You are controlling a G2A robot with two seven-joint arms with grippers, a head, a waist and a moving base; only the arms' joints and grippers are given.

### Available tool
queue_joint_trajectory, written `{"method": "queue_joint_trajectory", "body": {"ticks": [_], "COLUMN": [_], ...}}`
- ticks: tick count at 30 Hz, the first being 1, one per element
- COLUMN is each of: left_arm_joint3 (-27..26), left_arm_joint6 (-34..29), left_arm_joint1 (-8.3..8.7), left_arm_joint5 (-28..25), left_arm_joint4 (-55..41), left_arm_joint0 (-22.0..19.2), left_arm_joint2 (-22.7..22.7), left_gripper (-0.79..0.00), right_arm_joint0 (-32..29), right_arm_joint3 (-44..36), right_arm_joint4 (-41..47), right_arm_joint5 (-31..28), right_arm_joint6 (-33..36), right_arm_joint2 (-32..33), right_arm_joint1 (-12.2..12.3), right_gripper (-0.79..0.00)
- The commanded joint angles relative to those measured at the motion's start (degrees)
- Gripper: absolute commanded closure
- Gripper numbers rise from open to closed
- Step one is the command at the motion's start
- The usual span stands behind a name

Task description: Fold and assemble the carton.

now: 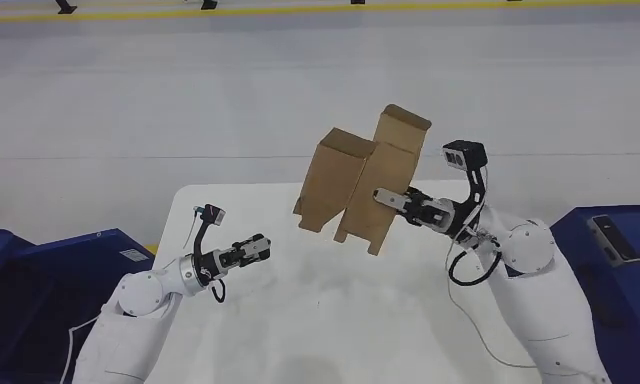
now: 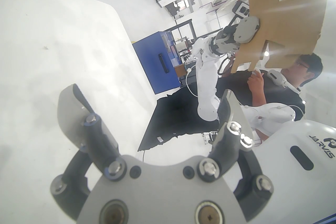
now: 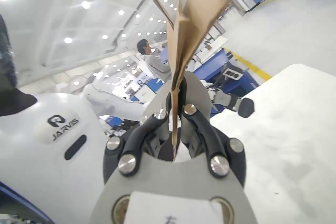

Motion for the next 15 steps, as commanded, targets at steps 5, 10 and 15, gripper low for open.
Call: {"method": "queue_joint_trajectory", "body": {"ticks": [5, 10, 15], "left_arm_joint3": [0.0, 0.0, 0.0], "left_arm_joint6": [0.0, 0.0, 0.0], "left_arm_joint1": [0.0, 0.0, 0.0], "left_arm_joint5": [0.0, 0.0, 0.0], "left_arm_joint4": [0.0, 0.0, 0.0], "left_arm_joint0": [0.0, 0.0, 0.0], "left_arm_joint2": [0.0, 0.0, 0.0], "left_gripper": [-0.785, -0.785, -0.785], "right_arm_joint0": [-3.82, -8.04, -10.85], "right_arm_joint3": [-14.13, -24.03, -31.81], "right_arm_joint4": [-22.15, -38.01, -55.47], "right_arm_joint5": [-4.06, -5.57, -8.19], "right_arm_joint6": [-7.88, -14.21, -17.71], "right_arm_joint2": [10.15, 16.14, 15.59], "right_arm_joint1": [0.93, 1.14, 1.18], "right_gripper": [0.0, 0.0, 0.0]}}
